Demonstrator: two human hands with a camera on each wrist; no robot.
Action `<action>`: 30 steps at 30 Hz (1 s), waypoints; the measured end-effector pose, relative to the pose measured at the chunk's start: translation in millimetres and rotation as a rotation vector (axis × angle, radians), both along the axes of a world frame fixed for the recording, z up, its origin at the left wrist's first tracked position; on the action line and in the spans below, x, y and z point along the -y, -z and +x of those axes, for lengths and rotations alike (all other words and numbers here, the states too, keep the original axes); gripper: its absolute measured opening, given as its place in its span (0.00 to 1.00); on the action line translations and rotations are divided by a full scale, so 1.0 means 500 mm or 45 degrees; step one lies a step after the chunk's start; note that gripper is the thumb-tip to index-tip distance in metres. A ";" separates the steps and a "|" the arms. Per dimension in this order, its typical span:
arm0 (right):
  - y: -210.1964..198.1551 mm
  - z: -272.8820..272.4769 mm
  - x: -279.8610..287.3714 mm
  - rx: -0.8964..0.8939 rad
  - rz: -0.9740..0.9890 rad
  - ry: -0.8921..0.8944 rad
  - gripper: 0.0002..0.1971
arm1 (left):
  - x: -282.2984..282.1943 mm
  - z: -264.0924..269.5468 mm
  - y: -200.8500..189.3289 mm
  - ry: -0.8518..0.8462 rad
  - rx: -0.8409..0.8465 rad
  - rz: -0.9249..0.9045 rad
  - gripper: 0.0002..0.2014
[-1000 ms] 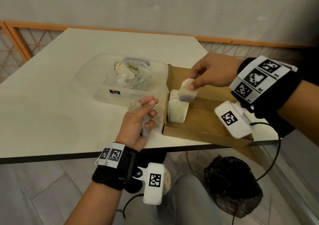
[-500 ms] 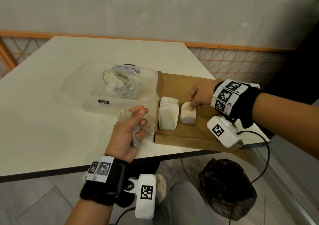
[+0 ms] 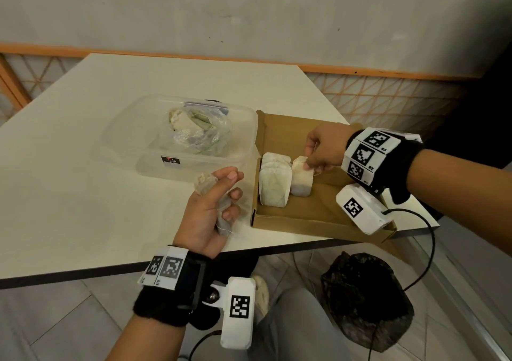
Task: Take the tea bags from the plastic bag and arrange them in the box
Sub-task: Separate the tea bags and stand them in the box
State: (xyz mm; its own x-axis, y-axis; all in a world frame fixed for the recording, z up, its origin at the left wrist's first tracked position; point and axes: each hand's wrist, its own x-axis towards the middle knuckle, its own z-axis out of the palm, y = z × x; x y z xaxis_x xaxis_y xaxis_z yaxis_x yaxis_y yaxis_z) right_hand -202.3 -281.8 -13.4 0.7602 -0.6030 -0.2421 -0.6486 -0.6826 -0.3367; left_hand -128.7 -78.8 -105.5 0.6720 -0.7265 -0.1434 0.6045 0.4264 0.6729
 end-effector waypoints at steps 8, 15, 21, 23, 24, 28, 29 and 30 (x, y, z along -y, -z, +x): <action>-0.063 -0.024 0.000 0.187 -0.068 0.055 0.16 | 0.002 0.010 0.003 0.037 -0.167 -0.033 0.08; -0.041 -0.036 -0.197 0.229 0.067 -0.414 0.11 | -0.006 0.016 0.004 0.079 -0.470 -0.148 0.16; 0.037 0.011 -0.276 0.123 -0.119 -0.548 0.20 | -0.009 0.017 -0.001 0.045 -0.516 -0.185 0.17; 0.041 0.018 -0.271 0.114 -0.147 -0.533 0.17 | -0.009 0.020 0.004 0.040 -0.508 -0.199 0.17; 0.042 0.016 -0.267 0.122 -0.139 -0.528 0.15 | -0.010 0.019 0.003 0.048 -0.510 -0.208 0.17; 0.036 -0.003 -0.232 0.327 0.275 -0.316 0.11 | -0.009 0.018 0.005 0.032 -0.481 -0.191 0.16; 0.033 -0.008 -0.223 0.387 0.410 -0.238 0.09 | -0.009 0.017 0.005 0.019 -0.463 -0.180 0.16; 0.030 -0.012 -0.216 0.437 0.533 -0.162 0.07 | -0.009 0.017 0.006 0.016 -0.450 -0.176 0.16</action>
State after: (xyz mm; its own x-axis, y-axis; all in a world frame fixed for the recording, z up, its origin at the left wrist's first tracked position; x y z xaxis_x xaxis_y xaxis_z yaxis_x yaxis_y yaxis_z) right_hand -208.1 -174.0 -28.6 0.8982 -0.4066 -0.1669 -0.3750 -0.5109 -0.7736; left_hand -120.1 -74.4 -108.6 0.5897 -0.7629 -0.2650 0.7947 0.4898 0.3586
